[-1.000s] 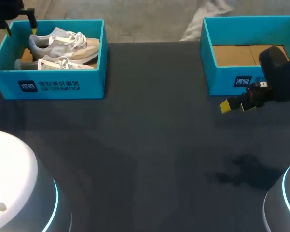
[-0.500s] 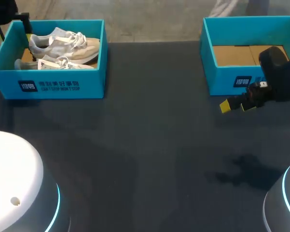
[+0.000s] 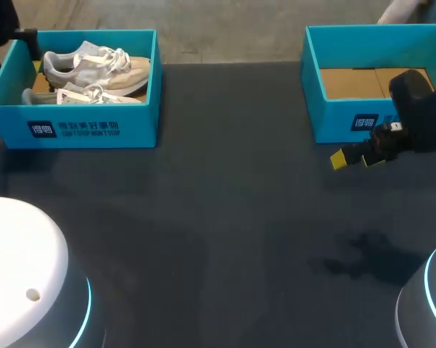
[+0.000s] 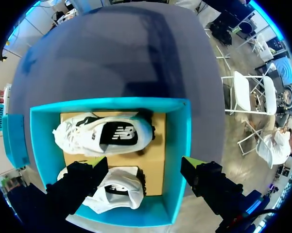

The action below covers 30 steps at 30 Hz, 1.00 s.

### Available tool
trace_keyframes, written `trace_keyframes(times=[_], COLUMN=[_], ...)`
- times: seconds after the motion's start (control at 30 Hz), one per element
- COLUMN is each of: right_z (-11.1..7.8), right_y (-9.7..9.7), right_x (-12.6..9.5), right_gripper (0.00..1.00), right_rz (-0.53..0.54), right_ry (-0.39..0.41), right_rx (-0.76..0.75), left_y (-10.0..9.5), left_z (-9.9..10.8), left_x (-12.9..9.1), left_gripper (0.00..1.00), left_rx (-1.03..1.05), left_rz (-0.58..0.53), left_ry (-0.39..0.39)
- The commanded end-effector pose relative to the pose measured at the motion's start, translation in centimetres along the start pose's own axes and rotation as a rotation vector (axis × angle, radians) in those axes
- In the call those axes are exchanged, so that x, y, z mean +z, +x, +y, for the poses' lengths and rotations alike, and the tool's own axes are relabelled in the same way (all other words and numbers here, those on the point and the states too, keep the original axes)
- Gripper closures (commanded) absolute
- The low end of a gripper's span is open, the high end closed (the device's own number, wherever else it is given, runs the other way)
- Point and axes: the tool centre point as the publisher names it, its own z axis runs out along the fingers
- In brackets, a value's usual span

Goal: Take the shoe out of the shoebox, open the shoe tongue, remove and reinsert the insole, then place the shoe into the shoebox

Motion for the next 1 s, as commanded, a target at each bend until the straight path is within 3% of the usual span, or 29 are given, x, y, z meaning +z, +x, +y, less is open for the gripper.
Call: trace_keyframes(times=[0.03,0.3,0.43,0.53,0.83,0.93,1.0], right_z=[0.0,0.0,0.0,0.0,0.0,0.0,0.0], right_y=[0.0,0.0,0.0,0.0,0.0,0.0,0.0], right_x=[0.2,0.2,0.2,0.2,0.2,0.2,0.2], right_gripper=[0.0,0.0,0.0,0.0,0.0,0.0,0.0], right_rz=[-0.001,-0.001,-0.001,-0.001,-0.001,-0.001,-0.001], right_ry=[0.001,0.001,0.001,0.001,0.001,0.001,0.001], right_rx=[0.002,0.002,0.002,0.002,0.002,0.002,0.002], left_y=[-0.2,0.1,0.5,0.8,1.0,0.8,0.7], left_z=[-1.2,-1.6,-1.9,-2.0,-3.1,-3.2,-3.1], left_x=[0.3,0.7,1.1,1.8,5.3,6.5,7.0], left_gripper=[0.0,0.2,0.16,0.2,0.2,0.25,0.42], left_rx=[0.008,0.012,0.011,0.002,0.042,0.06,0.06], left_rz=[0.006,0.005,-0.002,0.0,-0.01,0.01,0.012], left_ry=[-0.047,-0.037,-0.026,-0.011,-0.012,-0.031,-0.036])
